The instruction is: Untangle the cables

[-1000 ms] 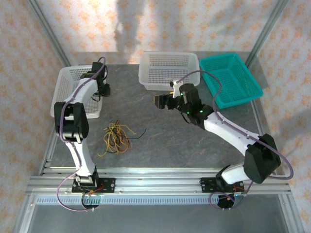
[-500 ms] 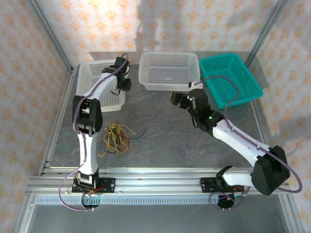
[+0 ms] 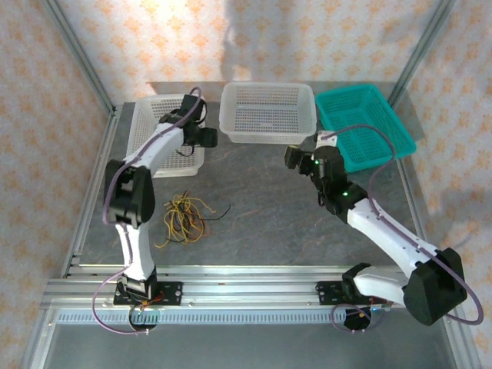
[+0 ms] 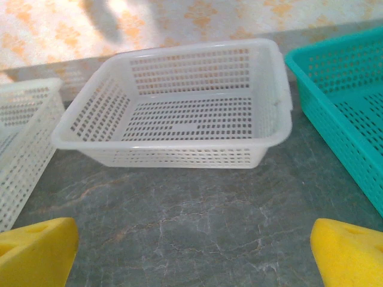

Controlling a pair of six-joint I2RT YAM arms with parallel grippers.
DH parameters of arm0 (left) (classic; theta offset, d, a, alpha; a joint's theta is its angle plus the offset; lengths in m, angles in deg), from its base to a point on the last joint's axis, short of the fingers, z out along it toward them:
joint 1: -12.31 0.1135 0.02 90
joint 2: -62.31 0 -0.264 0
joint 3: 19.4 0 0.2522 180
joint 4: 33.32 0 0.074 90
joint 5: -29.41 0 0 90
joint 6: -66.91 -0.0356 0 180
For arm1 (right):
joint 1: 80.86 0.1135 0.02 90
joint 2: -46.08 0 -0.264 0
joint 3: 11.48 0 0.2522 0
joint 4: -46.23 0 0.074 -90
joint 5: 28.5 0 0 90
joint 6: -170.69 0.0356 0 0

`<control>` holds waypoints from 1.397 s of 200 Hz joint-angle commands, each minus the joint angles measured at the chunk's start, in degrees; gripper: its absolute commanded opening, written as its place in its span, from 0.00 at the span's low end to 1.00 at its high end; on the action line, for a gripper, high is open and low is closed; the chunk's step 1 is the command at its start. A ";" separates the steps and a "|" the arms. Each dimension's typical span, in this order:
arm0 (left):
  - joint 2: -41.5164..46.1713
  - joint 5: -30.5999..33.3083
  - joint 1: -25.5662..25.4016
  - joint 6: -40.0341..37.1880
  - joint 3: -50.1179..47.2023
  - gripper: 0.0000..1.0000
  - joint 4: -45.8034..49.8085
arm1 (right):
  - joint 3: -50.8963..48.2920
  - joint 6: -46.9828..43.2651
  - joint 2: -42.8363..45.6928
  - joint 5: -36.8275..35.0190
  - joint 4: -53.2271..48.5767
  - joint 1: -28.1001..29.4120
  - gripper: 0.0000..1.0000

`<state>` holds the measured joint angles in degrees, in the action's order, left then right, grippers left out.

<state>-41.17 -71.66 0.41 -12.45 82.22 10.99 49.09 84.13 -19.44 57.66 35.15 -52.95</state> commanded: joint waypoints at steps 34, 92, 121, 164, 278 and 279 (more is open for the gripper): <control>18.89 -6.87 -0.13 8.91 -18.52 0.78 -19.21 | 8.35 -16.13 -9.80 7.80 -1.49 -0.21 0.92; 28.07 -13.05 0.02 19.09 -33.40 0.81 -36.98 | 25.77 -25.28 -28.10 8.19 -12.80 -0.30 0.89; 30.29 -15.09 -0.01 25.55 -39.99 0.81 -46.53 | 35.10 -27.87 -35.82 9.83 -17.94 -1.21 0.89; 30.78 -14.77 0.56 24.39 -41.35 0.80 -44.81 | 48.20 -30.00 -45.64 13.69 -24.37 -3.41 0.92; 34.80 -14.07 2.41 23.77 -44.63 0.79 -43.33 | 67.10 -35.99 -60.92 27.70 -38.44 -8.90 0.96; 34.82 -14.07 2.41 23.80 -44.62 0.79 -43.36 | 67.06 -35.97 -60.98 27.63 -38.44 -8.91 0.96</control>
<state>-7.40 -85.67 2.00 11.17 38.41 -30.96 114.61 50.54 -78.61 83.84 0.72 -62.22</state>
